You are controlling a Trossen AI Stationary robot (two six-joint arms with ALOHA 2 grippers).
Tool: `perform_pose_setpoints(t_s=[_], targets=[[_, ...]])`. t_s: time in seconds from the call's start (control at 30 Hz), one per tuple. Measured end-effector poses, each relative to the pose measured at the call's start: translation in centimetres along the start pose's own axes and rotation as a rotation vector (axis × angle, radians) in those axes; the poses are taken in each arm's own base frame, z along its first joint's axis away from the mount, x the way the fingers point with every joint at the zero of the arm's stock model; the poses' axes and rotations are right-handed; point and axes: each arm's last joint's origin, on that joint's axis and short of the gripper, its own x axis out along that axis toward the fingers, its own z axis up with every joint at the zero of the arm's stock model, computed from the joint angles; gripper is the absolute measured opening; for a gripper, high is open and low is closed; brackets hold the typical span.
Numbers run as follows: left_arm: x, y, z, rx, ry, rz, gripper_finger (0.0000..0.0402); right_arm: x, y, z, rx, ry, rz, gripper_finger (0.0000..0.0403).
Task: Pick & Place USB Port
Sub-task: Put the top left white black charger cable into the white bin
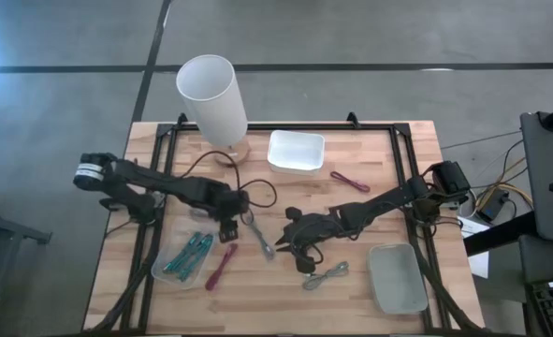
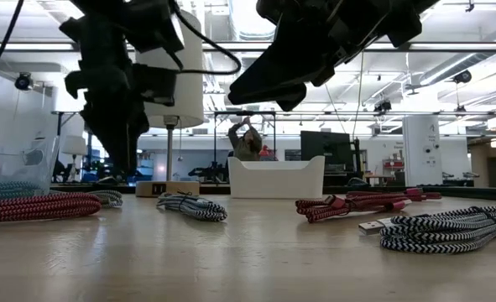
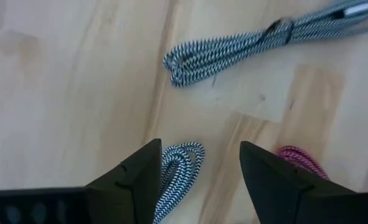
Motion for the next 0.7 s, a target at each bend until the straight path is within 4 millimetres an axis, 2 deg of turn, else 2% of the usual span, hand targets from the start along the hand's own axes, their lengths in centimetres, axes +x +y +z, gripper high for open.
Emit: perform_pose_setpoints(t_s=[0.3,0.57,0.7], targets=[[3.7,0.3,-0.5,-0.011,0.17,0.065,0.0206,0.0,0.0,0.0,0.0,0.001,0.0,0.0084],[3.9,0.2,-0.2,-0.006,0.2,0.088,0.0202,0.0,0.0,0.0,-0.005,0.001,0.0,0.0075],[4.0,0.3,-0.3,-0.006,0.201,0.097,0.0164,0.0,0.0,0.0,-0.011,0.002,0.0,0.0079]])
